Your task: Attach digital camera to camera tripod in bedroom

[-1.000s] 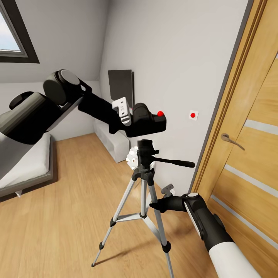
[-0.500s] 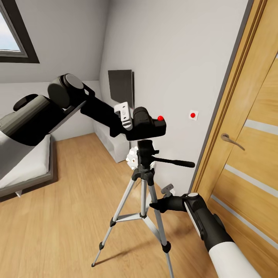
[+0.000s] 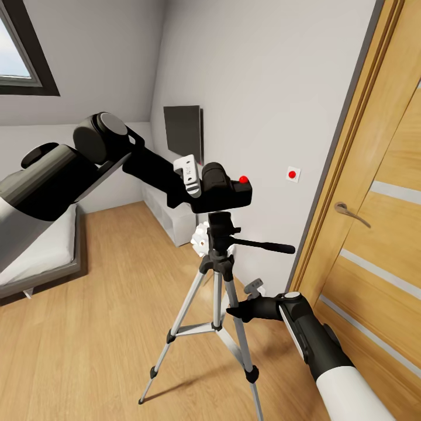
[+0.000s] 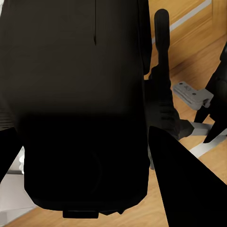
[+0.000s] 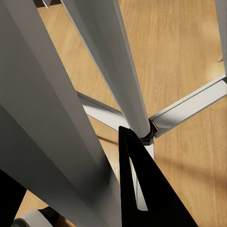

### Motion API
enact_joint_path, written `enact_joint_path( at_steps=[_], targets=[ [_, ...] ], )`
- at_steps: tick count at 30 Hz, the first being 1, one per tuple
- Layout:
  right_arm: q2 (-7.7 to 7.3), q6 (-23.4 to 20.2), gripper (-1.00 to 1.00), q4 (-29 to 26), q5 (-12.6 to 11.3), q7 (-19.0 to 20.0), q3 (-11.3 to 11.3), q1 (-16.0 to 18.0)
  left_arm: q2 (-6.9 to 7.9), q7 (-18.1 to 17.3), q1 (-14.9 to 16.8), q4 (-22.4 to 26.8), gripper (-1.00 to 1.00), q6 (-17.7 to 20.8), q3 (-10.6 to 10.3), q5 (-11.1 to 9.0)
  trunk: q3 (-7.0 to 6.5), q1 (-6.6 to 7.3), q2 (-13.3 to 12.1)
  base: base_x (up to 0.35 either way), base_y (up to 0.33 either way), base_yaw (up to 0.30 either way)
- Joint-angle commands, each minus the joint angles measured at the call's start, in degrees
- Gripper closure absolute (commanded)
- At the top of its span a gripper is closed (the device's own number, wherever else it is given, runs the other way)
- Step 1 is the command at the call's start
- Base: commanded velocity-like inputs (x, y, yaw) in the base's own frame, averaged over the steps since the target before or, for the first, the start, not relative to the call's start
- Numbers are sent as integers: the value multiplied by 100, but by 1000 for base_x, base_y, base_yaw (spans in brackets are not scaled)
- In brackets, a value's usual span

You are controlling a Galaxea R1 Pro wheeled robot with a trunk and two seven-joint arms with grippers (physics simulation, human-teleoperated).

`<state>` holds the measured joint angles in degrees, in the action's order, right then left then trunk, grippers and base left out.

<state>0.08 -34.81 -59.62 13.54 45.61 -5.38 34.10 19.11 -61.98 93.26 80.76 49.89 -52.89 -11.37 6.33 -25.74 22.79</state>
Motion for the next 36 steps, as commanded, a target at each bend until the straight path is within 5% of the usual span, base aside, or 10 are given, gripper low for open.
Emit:
enact_joint_path(
  at_steps=[1,2,3,36],
  targets=[
    [1,18,100,-6,97,36,1,4,3,1,12,2,100,12,-10,-14,14,-4,13,0,0,0],
    [1,18,100,-6,97,36,1,5,1,1,13,2,100,12,-10,-14,14,-4,13,0,0,0],
    [1,18,100,-6,97,36,1,6,0,1,14,2,-100,12,-10,-14,14,-4,13,0,0,0],
    [1,18,100,-6,84,36,2,5,89,60,8,-86,-100,30,57,-66,14,-4,13,0,0,0]
  ],
)
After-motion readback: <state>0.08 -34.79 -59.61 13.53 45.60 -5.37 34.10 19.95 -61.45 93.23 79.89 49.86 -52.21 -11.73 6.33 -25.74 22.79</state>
